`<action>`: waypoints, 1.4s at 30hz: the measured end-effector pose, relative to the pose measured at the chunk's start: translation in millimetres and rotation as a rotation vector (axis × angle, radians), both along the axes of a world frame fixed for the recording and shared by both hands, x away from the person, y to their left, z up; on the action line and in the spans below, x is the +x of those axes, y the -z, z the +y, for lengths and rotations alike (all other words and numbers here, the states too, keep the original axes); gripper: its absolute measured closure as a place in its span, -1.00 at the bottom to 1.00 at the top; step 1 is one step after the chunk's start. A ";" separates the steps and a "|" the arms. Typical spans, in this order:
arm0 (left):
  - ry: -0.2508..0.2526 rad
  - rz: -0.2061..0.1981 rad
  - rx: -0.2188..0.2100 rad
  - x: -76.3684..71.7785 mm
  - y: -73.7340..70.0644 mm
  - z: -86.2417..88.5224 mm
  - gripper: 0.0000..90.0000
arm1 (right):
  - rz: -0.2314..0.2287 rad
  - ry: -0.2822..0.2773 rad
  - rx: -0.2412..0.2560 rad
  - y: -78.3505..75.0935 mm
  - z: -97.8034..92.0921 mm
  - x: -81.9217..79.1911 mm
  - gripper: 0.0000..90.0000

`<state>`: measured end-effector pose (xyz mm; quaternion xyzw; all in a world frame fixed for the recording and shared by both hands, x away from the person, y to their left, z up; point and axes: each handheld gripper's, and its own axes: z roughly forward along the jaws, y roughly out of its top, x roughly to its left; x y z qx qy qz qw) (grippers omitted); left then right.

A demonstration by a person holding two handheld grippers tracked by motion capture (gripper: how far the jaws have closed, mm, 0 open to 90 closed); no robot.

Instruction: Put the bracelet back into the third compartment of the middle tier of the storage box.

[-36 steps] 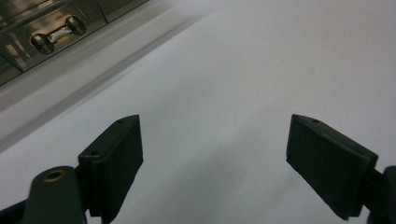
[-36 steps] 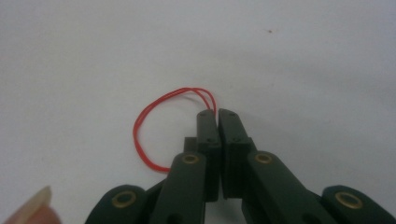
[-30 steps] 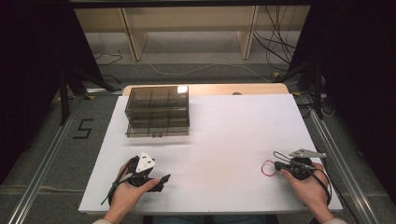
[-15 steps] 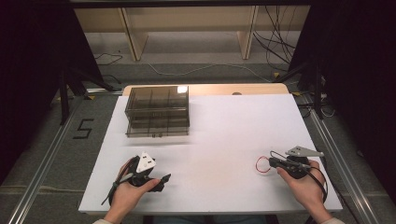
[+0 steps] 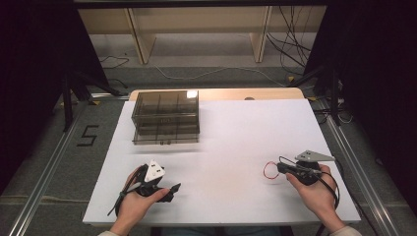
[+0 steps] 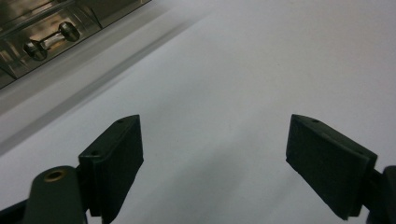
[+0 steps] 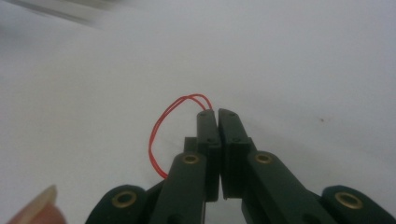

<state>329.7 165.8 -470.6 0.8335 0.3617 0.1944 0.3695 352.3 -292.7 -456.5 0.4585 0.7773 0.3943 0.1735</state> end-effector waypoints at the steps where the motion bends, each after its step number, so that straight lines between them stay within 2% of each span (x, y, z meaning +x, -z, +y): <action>1: 0.000 0.000 0.000 0.0 -0.1 -0.1 -0.59 | 0.000 -0.004 -0.003 -0.4 1.2 0.4 0.97; 8: 0.003 -0.002 0.000 -0.1 -0.3 -0.6 -0.59 | -0.013 -0.032 -0.005 -3.6 12.7 5.9 0.97; 42: 0.006 -0.002 -0.004 0.5 -0.1 -1.8 -0.59 | -0.053 -0.098 -0.015 -15.3 53.1 29.2 0.97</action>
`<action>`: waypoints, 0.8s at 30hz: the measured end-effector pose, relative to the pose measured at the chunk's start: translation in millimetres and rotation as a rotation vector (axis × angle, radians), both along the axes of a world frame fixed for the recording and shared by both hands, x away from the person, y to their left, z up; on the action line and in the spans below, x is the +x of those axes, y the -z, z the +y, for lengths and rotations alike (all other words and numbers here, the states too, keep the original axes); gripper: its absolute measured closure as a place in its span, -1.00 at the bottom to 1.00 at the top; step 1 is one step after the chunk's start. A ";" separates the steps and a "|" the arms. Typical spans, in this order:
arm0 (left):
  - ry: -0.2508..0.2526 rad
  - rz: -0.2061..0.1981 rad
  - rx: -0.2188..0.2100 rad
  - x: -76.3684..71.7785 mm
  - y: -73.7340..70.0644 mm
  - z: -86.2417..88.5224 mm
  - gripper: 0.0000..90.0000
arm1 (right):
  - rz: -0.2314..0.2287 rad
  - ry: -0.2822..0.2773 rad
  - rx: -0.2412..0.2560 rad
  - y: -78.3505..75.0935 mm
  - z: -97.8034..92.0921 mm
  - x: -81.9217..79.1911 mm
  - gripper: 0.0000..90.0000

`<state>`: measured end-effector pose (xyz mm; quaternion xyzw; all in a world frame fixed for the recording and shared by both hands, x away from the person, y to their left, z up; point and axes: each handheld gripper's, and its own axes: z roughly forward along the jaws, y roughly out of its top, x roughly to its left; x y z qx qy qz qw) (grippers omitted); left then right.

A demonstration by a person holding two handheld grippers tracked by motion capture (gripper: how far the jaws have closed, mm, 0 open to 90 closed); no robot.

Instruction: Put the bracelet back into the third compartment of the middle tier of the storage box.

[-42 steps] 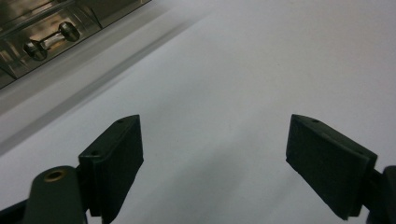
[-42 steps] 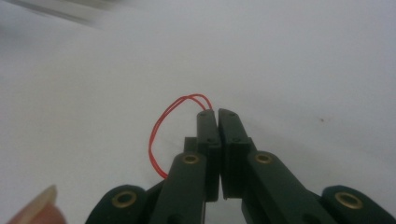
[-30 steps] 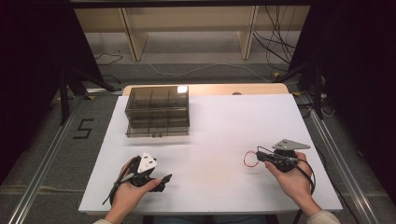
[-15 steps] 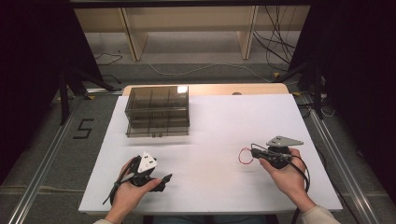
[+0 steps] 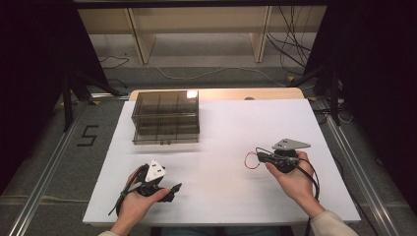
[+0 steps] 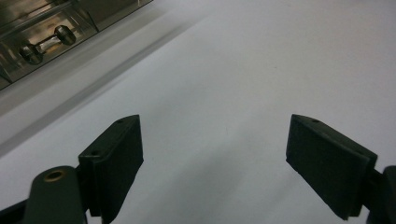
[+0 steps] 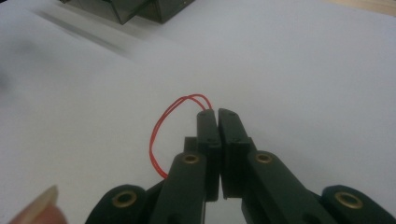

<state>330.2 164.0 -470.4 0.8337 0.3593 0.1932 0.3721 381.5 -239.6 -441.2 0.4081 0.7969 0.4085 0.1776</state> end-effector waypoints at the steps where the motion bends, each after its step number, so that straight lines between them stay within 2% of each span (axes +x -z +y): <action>1: 0.000 0.000 0.000 0.0 0.0 0.0 -0.59 | -0.001 -0.001 -0.001 -0.4 1.0 0.7 0.97; 24: 0.004 -0.002 0.000 0.0 0.6 -1.7 -0.59 | -0.016 -0.024 -0.003 -7.1 21.9 16.8 0.97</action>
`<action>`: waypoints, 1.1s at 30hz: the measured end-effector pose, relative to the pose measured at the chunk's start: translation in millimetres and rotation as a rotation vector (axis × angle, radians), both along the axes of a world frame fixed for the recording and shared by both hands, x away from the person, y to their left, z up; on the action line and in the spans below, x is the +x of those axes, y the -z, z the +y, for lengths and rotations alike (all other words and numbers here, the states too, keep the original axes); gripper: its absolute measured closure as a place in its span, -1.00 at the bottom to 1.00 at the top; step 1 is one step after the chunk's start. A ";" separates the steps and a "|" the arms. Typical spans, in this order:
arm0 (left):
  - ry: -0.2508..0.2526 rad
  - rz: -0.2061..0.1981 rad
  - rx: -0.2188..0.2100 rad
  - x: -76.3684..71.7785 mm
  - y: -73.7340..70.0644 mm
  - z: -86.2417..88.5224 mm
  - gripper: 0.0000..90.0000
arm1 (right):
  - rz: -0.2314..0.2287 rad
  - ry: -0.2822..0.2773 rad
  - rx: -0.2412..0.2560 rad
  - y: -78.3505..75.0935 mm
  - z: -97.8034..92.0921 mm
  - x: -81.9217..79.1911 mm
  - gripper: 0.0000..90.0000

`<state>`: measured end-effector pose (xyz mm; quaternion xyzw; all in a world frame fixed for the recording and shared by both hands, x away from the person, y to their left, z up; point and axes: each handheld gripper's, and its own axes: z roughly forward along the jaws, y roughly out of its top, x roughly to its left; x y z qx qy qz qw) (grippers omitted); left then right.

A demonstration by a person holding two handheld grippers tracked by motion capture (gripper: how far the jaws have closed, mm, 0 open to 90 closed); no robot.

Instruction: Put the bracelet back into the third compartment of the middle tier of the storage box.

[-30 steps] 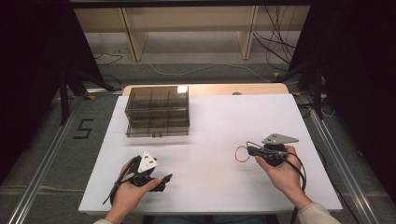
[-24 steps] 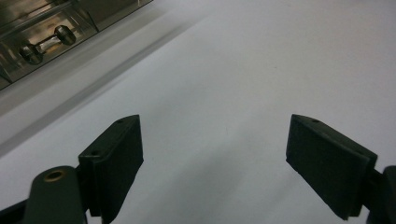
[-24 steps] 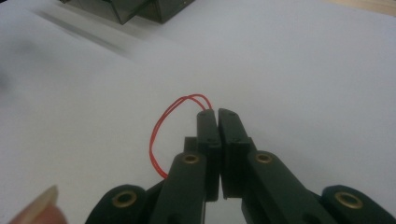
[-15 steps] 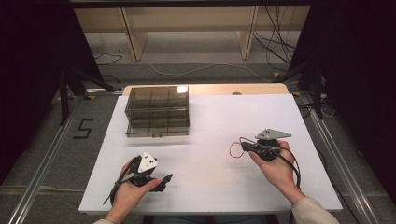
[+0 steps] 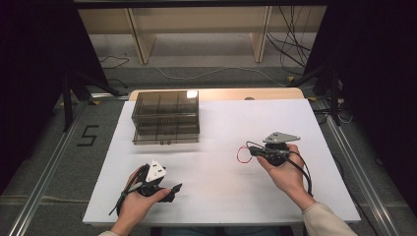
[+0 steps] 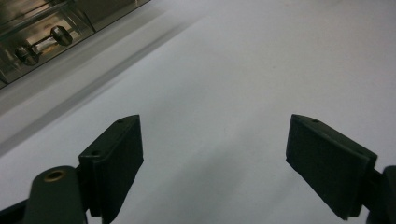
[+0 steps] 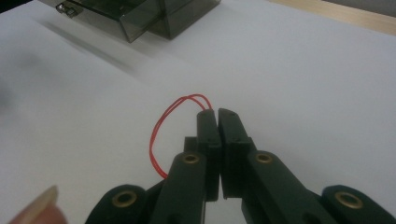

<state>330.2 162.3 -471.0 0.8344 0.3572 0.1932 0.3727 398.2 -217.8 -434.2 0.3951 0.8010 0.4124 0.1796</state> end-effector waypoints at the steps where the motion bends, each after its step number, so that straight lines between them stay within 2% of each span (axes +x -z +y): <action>1: 0.000 0.000 0.000 0.0 0.0 -0.1 -0.59 | 0.000 -0.001 0.001 -0.2 0.9 0.7 0.97; 33: 0.001 0.001 -0.002 0.0 -0.8 0.5 -0.59 | -0.012 -0.024 0.003 -4.5 27.2 19.9 0.97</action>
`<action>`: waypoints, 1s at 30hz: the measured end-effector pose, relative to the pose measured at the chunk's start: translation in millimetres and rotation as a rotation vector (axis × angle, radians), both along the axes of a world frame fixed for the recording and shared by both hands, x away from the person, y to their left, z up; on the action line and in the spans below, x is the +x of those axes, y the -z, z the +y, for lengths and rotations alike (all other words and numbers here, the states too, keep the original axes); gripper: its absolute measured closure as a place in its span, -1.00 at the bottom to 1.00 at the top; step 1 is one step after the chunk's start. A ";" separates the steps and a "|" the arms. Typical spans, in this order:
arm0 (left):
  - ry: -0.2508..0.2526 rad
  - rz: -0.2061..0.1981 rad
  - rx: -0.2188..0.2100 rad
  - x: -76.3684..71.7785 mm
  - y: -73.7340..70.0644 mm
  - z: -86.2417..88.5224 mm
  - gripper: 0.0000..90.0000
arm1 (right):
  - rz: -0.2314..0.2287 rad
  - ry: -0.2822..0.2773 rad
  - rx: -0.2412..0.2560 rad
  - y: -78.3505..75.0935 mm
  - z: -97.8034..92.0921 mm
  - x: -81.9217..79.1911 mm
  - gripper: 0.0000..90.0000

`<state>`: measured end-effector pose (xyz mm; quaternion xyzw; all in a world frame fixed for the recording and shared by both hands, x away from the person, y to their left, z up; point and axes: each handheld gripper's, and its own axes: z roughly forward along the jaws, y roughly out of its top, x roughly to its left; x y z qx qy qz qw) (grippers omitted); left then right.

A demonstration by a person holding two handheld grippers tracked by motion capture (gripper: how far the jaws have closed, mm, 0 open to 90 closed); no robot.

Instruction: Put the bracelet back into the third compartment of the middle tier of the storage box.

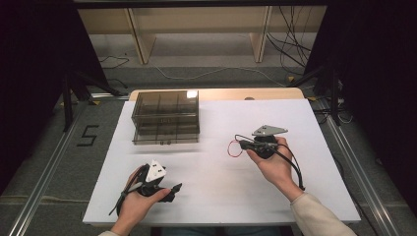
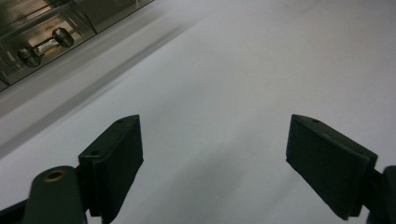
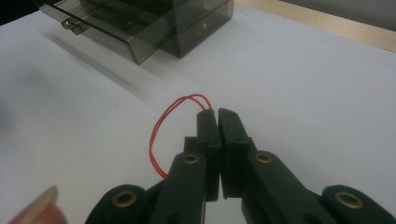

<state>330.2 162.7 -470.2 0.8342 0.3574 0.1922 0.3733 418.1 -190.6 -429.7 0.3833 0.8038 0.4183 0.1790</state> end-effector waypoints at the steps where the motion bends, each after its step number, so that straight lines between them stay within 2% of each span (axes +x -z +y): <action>1: -0.001 0.000 0.000 0.0 0.1 -0.1 -0.59 | 0.001 -0.001 0.002 -0.1 1.9 1.1 0.97; 30: 0.001 -0.004 0.000 -0.2 0.4 -0.7 -0.59 | -0.005 -0.021 0.009 -1.9 23.0 12.8 0.97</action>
